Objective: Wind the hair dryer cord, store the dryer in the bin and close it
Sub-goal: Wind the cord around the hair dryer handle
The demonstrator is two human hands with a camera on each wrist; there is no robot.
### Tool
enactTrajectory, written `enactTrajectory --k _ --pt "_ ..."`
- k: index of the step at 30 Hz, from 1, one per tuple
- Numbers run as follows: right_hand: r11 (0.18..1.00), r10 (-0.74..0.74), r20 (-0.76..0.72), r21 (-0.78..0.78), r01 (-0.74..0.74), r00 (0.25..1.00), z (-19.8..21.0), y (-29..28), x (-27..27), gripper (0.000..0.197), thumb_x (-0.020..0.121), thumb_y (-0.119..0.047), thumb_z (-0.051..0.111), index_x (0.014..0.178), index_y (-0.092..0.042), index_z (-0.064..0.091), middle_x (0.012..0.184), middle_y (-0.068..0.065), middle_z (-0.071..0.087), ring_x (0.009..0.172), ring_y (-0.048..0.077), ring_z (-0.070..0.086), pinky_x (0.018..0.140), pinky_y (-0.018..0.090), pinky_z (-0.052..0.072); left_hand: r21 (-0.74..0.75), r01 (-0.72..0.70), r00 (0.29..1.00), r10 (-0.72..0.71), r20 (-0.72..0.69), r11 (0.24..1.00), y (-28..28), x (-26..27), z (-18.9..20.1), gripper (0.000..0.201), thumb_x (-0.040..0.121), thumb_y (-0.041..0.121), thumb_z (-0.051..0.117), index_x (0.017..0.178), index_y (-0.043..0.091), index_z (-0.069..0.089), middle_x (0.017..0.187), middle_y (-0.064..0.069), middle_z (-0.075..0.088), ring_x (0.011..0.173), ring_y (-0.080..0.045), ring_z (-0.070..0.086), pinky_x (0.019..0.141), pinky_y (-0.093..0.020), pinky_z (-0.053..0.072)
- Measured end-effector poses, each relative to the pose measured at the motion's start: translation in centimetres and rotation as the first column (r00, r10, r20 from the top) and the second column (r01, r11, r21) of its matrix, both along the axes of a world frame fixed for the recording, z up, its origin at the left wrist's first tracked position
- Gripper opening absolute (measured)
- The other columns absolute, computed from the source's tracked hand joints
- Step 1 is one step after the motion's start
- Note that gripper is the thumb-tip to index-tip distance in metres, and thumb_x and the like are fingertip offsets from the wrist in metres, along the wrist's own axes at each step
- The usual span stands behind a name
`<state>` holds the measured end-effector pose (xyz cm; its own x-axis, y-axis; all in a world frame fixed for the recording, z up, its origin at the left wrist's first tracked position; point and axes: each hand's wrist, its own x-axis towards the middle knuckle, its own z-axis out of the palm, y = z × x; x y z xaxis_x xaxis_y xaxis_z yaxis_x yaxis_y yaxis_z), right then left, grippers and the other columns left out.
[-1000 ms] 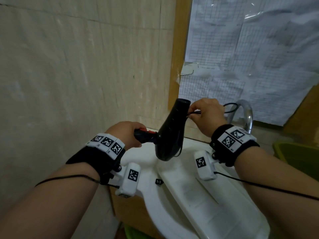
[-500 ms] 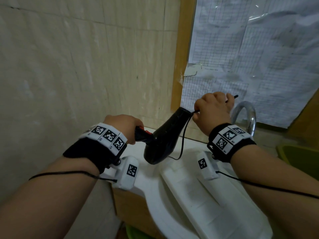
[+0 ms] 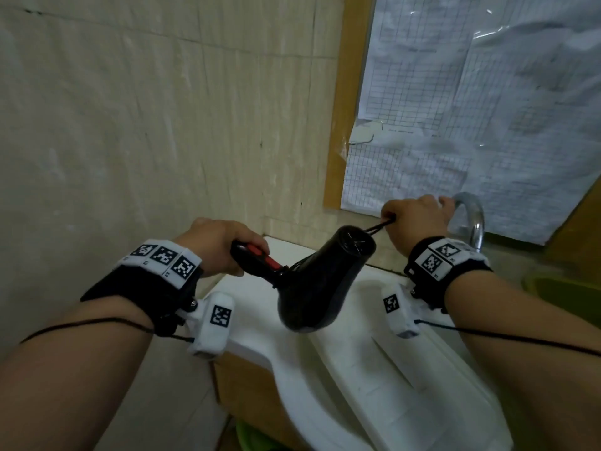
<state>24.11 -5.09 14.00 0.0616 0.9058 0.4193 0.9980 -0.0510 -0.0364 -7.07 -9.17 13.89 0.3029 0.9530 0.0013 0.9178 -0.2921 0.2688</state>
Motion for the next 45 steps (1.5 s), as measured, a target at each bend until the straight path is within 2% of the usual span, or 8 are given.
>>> enactTrajectory --k 5,11,18,22,26,31,36,45 --pt "0.990 0.019 -0.119 -0.135 -0.035 0.993 -4.0 -0.9 -0.8 0.018 0.086 -0.036 0.049 0.082 -0.032 0.065 0.089 -0.004 0.071 0.100 0.025 0.059 0.102 0.042 0.028 0.018 0.001 0.797 -0.011 0.604 1.000 0.1 0.4 -0.5 0.064 0.064 -0.008 0.076 0.075 0.054 0.065 0.073 0.027 0.068 0.069 0.018 0.060 0.065 0.003 0.040" --pt "0.974 0.103 -0.269 -0.166 -0.152 0.957 -6.3 -1.7 -1.8 0.014 0.086 -0.040 0.051 0.075 -0.034 0.057 0.077 -0.011 0.062 0.094 0.021 0.059 0.100 0.042 0.034 0.088 -0.248 0.571 0.072 0.818 0.965 0.7 1.8 -1.0 0.053 0.067 0.001 0.077 0.108 0.030 0.060 0.098 0.007 0.063 0.089 -0.006 0.059 0.075 -0.004 0.039" --pt "0.863 0.269 -0.716 -0.118 -0.491 0.644 -5.4 -3.0 -2.3 0.020 0.083 -0.019 0.065 0.066 -0.029 0.061 0.070 -0.008 0.062 0.065 -0.001 0.053 0.075 0.023 0.040 0.136 -0.467 0.697 0.269 0.665 0.874 1.3 1.9 -2.1 0.044 0.071 0.020 0.075 0.112 0.030 0.062 0.094 0.006 0.063 0.087 -0.020 0.062 0.079 -0.023 0.043" --pt "0.807 0.296 -0.876 0.016 -0.591 0.381 -3.4 -3.5 -3.1 0.024 0.083 -0.004 0.062 0.066 -0.021 0.062 0.076 -0.001 0.073 0.076 0.007 0.064 0.083 0.024 0.048 0.151 -0.457 0.813 0.342 0.472 0.877 1.2 2.0 -2.3 0.034 0.076 0.025 0.068 0.108 0.032 0.061 0.089 0.003 0.064 0.089 -0.027 0.064 0.076 -0.028 0.045" --pt "0.722 0.230 -0.967 0.094 -0.685 0.110 -1.5 -3.6 -3.5 0.019 0.077 0.005 0.057 0.068 -0.012 0.054 0.058 -0.001 0.066 0.059 0.012 0.068 0.067 0.021 0.053 0.192 -0.389 0.905 0.334 0.263 0.901 1.5 2.4 -3.3 0.028 0.075 0.025 0.064 0.099 0.038 0.062 0.088 0.004 0.069 0.085 -0.026 0.064 0.075 -0.032 0.051" --pt "0.774 0.227 -0.938 0.010 -0.633 0.263 -0.5 -3.5 -3.0 0.027 0.083 0.010 0.052 0.071 -0.013 0.058 0.062 0.003 0.048 0.051 0.013 0.047 0.055 0.024 0.047 0.296 -0.332 0.943 0.326 0.073 0.895 1.7 2.8 -3.9 0.026 0.079 0.028 0.055 0.098 0.046 0.059 0.083 0.009 0.067 0.077 -0.021 0.063 0.067 -0.029 0.044" --pt "0.848 0.404 -0.577 -0.055 -0.528 0.710 0.2 -3.2 -3.1 0.016 0.084 -0.020 0.063 0.070 -0.027 0.059 0.068 -0.009 0.057 0.063 0.008 0.052 0.059 0.017 0.041 0.260 -0.266 0.952 0.295 -0.079 0.928 1.2 2.5 -3.3 0.041 0.081 0.022 0.050 0.112 0.049 0.055 0.102 0.009 0.066 0.096 -0.020 0.064 0.085 -0.036 0.042" --pt "0.911 0.369 -0.698 0.141 -0.388 0.613 0.3 -2.5 -2.8 0.015 0.076 -0.019 0.073 0.071 -0.021 0.059 0.065 -0.009 0.057 0.059 0.004 0.053 0.056 0.010 0.043 0.262 -0.053 0.940 0.137 -0.312 0.964 -0.2 2.1 -1.7 0.038 0.083 0.024 0.053 0.109 0.052 0.054 0.086 0.014 0.048 0.095 -0.015 0.059 0.090 -0.039 0.025"
